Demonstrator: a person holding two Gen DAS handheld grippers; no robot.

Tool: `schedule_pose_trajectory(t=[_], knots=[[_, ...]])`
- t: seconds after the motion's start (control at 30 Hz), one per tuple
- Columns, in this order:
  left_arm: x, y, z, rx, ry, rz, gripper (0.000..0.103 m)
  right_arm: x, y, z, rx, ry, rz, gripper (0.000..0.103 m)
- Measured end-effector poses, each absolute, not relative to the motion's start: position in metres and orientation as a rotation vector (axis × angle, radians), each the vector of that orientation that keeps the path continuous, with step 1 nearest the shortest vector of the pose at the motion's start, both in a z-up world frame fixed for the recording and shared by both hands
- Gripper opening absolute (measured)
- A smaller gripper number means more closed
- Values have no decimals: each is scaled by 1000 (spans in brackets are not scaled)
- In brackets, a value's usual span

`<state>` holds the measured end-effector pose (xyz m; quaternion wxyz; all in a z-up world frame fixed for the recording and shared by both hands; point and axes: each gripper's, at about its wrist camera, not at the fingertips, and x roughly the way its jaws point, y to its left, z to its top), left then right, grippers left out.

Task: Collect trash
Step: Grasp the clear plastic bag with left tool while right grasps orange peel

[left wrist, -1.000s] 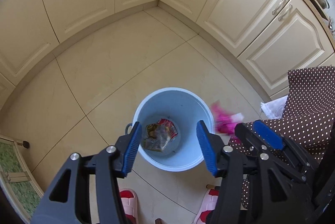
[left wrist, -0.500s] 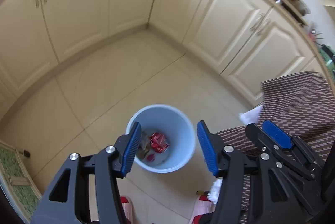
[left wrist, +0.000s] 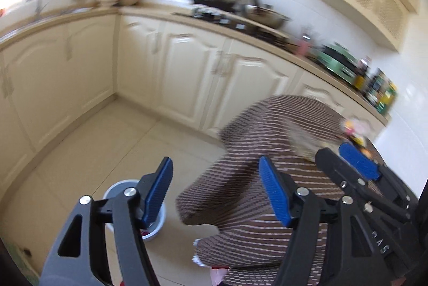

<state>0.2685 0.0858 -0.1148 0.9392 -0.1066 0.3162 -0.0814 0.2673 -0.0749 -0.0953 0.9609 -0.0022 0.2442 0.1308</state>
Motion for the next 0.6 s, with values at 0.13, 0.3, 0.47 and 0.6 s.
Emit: schedule_pose_trajectory(t=[0.13, 0.3, 0.47, 0.6], knots=[[271, 28, -106, -137, 656, -235, 72, 251, -141, -85, 18, 484, 140, 57], [287, -6, -118, -197, 734, -273, 72, 246, -204, -99, 38, 527, 39, 58], [314, -25, -134, -237, 770, -225, 72, 249, -233, -112, 56, 553, 18, 59], [339, -31, -144, -256, 776, -187, 72, 256, -246, -119, 60, 570, 15, 59]])
